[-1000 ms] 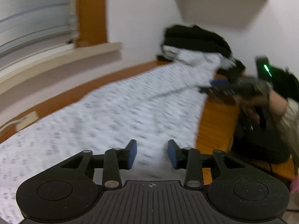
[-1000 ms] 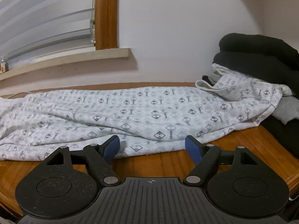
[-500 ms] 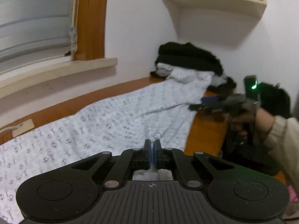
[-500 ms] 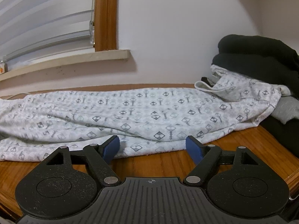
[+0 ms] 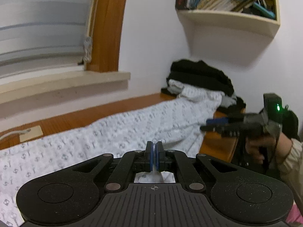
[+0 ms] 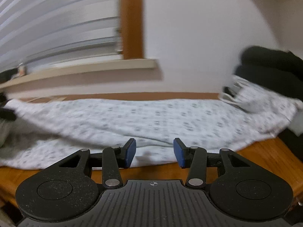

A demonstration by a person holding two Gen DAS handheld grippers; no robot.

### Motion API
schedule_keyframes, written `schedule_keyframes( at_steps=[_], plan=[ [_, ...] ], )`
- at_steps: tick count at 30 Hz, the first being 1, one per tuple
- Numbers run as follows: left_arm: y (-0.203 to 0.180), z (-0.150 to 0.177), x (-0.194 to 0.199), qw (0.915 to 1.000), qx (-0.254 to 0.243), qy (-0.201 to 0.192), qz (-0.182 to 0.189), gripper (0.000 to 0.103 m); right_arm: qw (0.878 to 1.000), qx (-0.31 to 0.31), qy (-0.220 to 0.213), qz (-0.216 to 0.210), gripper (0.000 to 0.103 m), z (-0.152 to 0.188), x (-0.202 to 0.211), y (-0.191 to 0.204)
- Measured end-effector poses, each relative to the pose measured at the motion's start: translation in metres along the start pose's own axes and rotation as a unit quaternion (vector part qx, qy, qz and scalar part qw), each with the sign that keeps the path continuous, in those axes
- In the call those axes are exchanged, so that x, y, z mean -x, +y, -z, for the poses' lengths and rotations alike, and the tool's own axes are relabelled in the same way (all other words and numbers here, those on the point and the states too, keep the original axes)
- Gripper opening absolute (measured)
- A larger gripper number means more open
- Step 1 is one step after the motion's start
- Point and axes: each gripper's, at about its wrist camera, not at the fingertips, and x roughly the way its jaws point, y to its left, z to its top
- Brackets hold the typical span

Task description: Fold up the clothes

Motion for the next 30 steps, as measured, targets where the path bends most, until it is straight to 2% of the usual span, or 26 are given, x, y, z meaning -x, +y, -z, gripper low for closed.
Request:
schedule_keyframes(
  at_steps=[3, 10, 16, 17, 18, 19, 23, 25, 26, 27, 28, 29, 30],
  plan=[
    [-0.003, -0.002, 0.004, 1.0, -0.001, -0.003, 0.006, 0.003, 0.999, 0.035, 0.006, -0.02, 0.045, -0.002, -0.005, 0.018],
    [-0.007, -0.003, 0.01, 0.9999, 0.001, -0.011, 0.008, 0.003, 0.991, 0.134, 0.028, 0.008, 0.045, 0.0, -0.023, 0.039],
    [-0.01, -0.002, 0.01, 0.9997, 0.005, -0.005, 0.023, 0.003, 0.987, 0.156, 0.026, 0.01, 0.045, 0.003, -0.022, 0.038],
    [-0.011, -0.001, 0.01, 0.9996, 0.004, 0.0, 0.028, 0.003, 0.987, 0.156, 0.023, 0.013, 0.041, 0.003, -0.023, 0.037],
    [-0.012, 0.0, 0.009, 0.9994, 0.002, 0.006, 0.034, 0.003, 0.988, 0.151, 0.024, 0.015, 0.014, 0.002, -0.025, 0.033],
    [-0.013, 0.002, 0.009, 0.9992, 0.001, 0.012, 0.039, 0.003, 0.989, 0.145, 0.027, 0.017, 0.003, -0.001, -0.027, 0.028],
    [-0.022, 0.015, 0.002, 0.9972, -0.007, 0.047, 0.058, 0.003, 0.992, 0.129, 0.002, 0.015, 0.004, -0.014, -0.005, 0.013],
    [-0.026, 0.022, -0.003, 0.9958, -0.015, 0.066, 0.061, 0.006, 0.991, 0.135, 0.009, 0.015, 0.005, -0.017, 0.002, 0.01],
    [-0.023, 0.023, -0.002, 0.9957, -0.011, 0.066, 0.063, 0.006, 0.989, 0.144, 0.027, 0.011, 0.011, -0.016, 0.002, 0.01],
    [-0.019, 0.023, 0.0, 0.9958, -0.005, 0.064, 0.066, 0.007, 0.986, 0.158, 0.044, 0.013, 0.024, -0.014, 0.001, 0.011],
    [-0.015, 0.023, 0.001, 0.9957, 0.001, 0.062, 0.069, 0.012, 0.984, 0.171, 0.053, 0.021, 0.032, -0.012, 0.001, 0.01],
    [-0.011, 0.022, 0.003, 0.9957, 0.007, 0.059, 0.071, 0.019, 0.984, 0.167, 0.055, 0.024, 0.045, -0.011, 0.003, 0.006],
    [-0.005, 0.019, 0.007, 0.9963, 0.011, 0.051, 0.068, 0.022, 0.986, 0.156, 0.055, 0.024, 0.046, -0.011, 0.006, 0.001]
  ],
)
